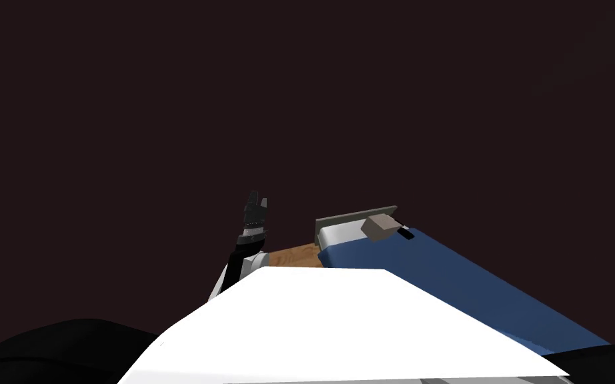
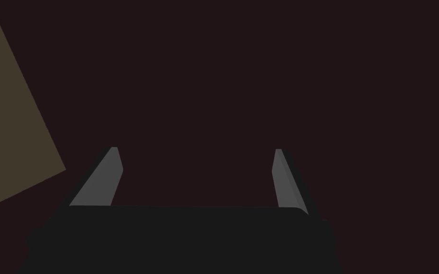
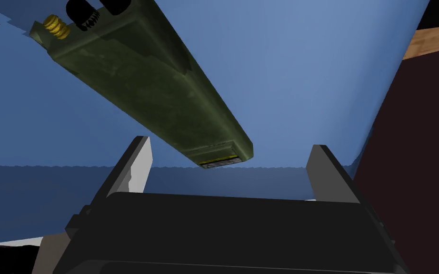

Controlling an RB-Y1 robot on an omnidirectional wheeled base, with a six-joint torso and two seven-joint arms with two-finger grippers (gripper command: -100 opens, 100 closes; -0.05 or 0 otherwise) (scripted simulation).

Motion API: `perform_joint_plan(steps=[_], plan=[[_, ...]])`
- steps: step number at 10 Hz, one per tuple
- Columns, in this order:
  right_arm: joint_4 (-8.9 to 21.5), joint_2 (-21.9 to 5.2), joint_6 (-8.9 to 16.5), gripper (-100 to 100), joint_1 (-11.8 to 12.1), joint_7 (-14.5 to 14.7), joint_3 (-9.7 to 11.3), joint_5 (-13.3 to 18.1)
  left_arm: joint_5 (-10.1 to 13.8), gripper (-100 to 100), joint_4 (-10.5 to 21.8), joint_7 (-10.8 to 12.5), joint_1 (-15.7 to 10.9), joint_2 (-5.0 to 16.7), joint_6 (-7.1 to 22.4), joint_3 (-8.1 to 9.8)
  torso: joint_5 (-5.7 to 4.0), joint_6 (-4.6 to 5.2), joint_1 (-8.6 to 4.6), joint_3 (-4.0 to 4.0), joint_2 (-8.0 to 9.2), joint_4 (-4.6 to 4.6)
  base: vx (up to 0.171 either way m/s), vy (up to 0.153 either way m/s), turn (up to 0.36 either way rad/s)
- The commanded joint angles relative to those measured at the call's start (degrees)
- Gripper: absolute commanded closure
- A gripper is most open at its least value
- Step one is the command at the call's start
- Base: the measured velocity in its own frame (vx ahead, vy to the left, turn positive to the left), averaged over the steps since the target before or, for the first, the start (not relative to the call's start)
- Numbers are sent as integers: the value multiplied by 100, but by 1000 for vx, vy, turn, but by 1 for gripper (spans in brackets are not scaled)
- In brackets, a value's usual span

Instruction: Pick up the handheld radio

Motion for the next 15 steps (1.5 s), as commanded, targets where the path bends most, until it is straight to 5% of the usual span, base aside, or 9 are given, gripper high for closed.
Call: perform_joint_plan(steps=[1,15], plan=[[286,-66,27,-100,31,49,172,217,0,0,0,0,0,0,0,0,0,0,0,0,0,0,69,-37,236],[1992,32,-113,-100,-155,371,662,1025,0,0,0,0,1,0,0,0,-1,2,-2,0,1,0,36,-31,86]])
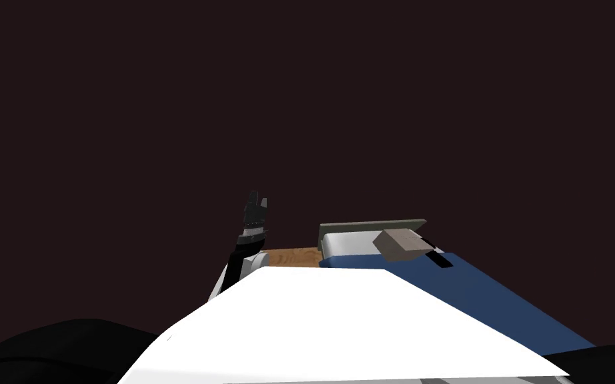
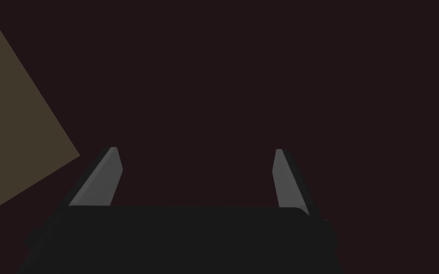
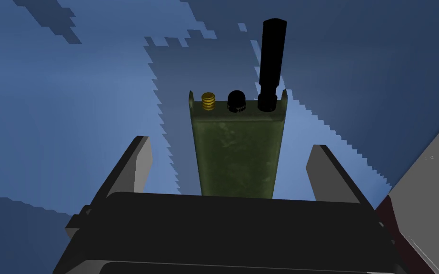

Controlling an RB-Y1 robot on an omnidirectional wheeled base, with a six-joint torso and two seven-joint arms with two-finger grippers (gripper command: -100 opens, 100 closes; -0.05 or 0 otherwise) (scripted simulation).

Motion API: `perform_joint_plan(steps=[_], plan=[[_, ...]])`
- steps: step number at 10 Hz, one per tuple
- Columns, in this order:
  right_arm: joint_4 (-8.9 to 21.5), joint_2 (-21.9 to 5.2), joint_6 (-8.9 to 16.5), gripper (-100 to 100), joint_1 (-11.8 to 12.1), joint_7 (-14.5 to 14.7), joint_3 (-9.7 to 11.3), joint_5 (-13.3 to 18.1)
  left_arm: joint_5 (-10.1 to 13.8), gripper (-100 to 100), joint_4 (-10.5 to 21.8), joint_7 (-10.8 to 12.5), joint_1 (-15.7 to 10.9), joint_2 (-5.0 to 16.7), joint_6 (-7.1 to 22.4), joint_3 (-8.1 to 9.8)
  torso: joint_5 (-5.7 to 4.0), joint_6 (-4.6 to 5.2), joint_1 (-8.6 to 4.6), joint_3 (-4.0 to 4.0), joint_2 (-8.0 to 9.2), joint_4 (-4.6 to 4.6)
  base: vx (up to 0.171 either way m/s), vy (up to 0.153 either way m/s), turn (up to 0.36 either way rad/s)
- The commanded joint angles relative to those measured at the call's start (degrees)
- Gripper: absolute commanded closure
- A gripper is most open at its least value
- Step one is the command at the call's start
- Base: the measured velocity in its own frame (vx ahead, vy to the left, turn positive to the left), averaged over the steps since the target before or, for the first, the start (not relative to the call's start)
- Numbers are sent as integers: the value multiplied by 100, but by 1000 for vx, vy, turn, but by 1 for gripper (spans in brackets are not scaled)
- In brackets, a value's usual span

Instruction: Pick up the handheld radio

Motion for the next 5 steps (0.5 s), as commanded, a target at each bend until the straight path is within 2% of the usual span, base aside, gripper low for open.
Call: perform_joint_plan(steps=[1,2,4,5], plan=[[236,54,-33,-100,-93,58,-21,33,0,0,0,0,0,0,0,0,0,0,0,0,0,0,33,-40,42],[236,54,-33,-100,-93,58,-21,33,0,0,0,0,0,0,0,0,-1,0,3,1,1,1,9,-13,-2],[483,145,-50,-100,-195,104,67,164,0,0,0,0,0,0,0,0,2,-1,14,5,9,2,14,-14,83],[483,145,-50,-100,-195,104,67,164,0,0,0,0,0,0,0,0,1,0,12,4,7,2,18,-16,22]])
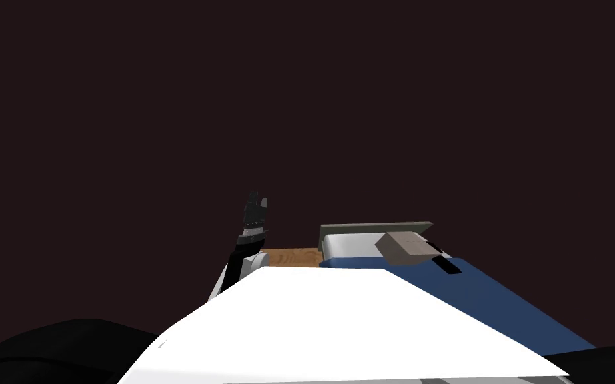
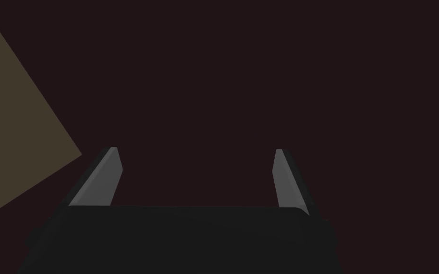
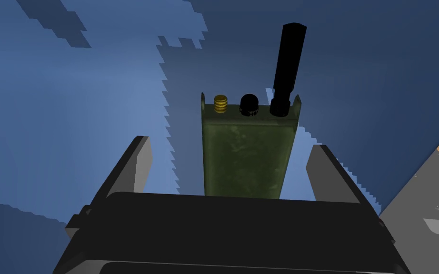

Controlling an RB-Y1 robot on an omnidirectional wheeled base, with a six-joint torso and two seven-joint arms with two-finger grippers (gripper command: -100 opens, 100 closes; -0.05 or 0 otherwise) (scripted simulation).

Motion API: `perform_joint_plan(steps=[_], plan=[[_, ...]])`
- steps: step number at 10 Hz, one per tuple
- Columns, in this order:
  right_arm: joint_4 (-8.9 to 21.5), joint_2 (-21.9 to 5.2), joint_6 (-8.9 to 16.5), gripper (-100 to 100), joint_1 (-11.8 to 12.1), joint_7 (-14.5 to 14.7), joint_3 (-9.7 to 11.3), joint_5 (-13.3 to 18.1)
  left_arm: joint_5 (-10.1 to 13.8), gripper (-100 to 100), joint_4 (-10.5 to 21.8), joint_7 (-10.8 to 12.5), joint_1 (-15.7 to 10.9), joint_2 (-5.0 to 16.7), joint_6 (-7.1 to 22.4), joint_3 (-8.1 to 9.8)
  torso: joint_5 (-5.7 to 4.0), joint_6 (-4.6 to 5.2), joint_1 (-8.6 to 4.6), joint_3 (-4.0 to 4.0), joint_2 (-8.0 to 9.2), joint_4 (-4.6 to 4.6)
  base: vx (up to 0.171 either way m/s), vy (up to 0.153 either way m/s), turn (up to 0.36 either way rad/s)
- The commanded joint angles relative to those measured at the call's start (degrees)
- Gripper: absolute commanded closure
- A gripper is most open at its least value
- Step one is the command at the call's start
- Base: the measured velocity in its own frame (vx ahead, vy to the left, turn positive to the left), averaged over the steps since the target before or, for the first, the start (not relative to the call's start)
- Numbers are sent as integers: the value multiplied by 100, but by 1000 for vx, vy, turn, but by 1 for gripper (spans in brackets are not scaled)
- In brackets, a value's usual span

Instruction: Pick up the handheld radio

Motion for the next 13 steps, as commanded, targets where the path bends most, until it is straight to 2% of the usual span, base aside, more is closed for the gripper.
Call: perform_joint_plan(steps=[1,2,3,4,6,8,10,11,12,13], plan=[[181,91,-37,-100,-109,90,-5,41,0,0,0,0,0,0,0,0,0,0,0,0,0,0,14,-9,31],[158,64,-45,-100,-81,90,-38,11,0,0,0,0,0,0,0,0,0,-1,2,0,0,0,7,-4,10],[177,71,-57,0,-91,112,-42,13,0,0,0,0,0,0,0,0,1,0,4,2,3,0,0,0,0],[296,260,92,-100,-240,107,13,-27,0,0,0,0,0,0,0,0,1,0,5,3,5,1,-26,-42,64],[337,324,141,-100,-290,106,32,-40,0,0,0,0,-1,0,0,0,-3,-1,-16,14,25,5,-59,-58,34],[499,578,338,-100,-490,103,105,-93,0,0,0,0,-1,0,0,0,-3,0,-14,14,25,5,-57,-63,49],[499,578,338,-100,-490,103,105,-93,0,0,0,0,-1,0,0,0,-4,0,-17,15,26,6,-32,-42,11],[580,705,437,-100,-590,101,141,-119,0,0,0,0,0,0,0,0,-1,1,-6,10,16,4,-29,-30,37],[589,655,361,-100,-555,137,75,-120,0,0,0,0,-1,0,0,0,-1,0,-5,10,17,4,-16,-17,14],[612,668,356,100,-567,178,63,-127,0,0,0,0,0,0,0,0,0,1,-1,8,14,3,0,0,0]])
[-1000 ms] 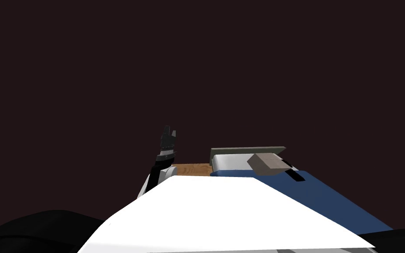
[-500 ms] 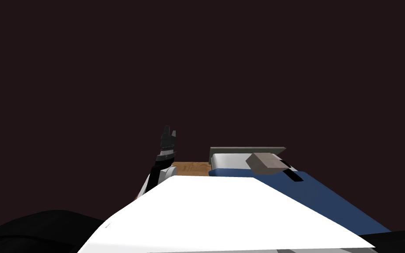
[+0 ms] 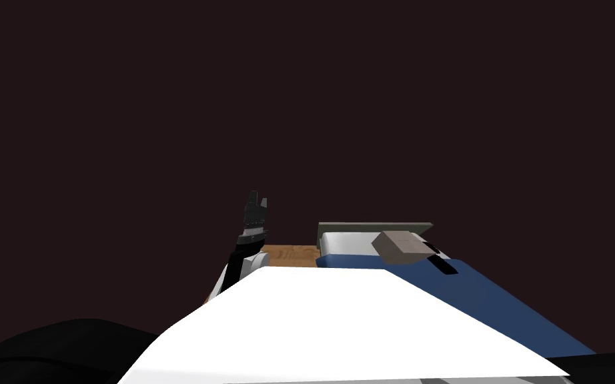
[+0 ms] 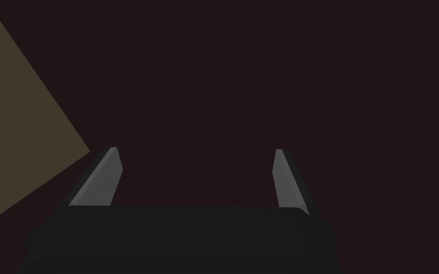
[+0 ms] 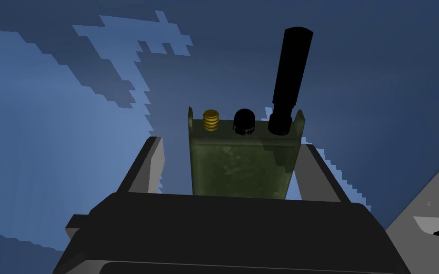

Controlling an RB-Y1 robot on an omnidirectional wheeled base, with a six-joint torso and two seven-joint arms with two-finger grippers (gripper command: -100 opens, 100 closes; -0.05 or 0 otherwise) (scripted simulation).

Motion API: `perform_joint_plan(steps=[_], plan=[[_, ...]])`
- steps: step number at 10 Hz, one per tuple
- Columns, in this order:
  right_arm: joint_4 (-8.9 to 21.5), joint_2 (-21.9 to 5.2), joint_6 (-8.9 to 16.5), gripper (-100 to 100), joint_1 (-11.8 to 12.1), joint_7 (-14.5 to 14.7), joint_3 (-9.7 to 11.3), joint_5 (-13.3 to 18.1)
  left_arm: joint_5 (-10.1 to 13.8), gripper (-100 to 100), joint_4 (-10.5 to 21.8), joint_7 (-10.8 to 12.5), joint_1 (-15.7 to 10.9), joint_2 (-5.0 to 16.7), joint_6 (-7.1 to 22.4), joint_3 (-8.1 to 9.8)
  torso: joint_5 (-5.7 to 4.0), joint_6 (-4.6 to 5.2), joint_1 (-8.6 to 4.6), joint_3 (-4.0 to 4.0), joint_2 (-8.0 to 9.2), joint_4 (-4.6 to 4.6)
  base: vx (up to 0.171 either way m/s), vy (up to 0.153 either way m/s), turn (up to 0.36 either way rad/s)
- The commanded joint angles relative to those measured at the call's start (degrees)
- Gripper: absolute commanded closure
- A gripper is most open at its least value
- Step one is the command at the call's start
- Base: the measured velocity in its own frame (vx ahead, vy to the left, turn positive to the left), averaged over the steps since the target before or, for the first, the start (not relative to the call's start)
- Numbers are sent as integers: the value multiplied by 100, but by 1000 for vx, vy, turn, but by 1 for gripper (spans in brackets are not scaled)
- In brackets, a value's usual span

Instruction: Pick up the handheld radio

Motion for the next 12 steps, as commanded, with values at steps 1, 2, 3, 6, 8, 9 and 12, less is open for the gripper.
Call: perform_joint_plan(steps=[1,2,3,6,8,9,12], plan=[[0,0,0,100,0,0,0,0,0,0,0,0,0,0,0,0,0,0,0,0,0,0,-1,12,-4],[-2,8,-14,100,2,2,5,2,0,0,0,0,0,0,0,0,1,-1,-13,2,2,2,0,0,0],[-2,6,-11,100,1,4,4,2,0,0,0,0,0,0,0,0,-2,0,-18,2,3,2,0,0,0],[-143,-183,-42,100,119,-70,11,45,0,0,0,0,0,0,0,0,-2,0,-21,2,3,1,10,10,-19],[-265,-373,-190,100,269,-68,-44,85,0,0,0,0,0,0,0,0,7,3,-1,-8,-14,-3,61,60,-47],[-346,-500,-289,100,369,-66,-80,111,0,0,0,0,1,0,0,0,8,2,6,-12,-21,-5,78,72,-57],[-346,-500,-289,100,369,-66,-80,111,0,0,0,0,0,0,0,0,7,1,1,-8,-12,-4,28,33,-8]])
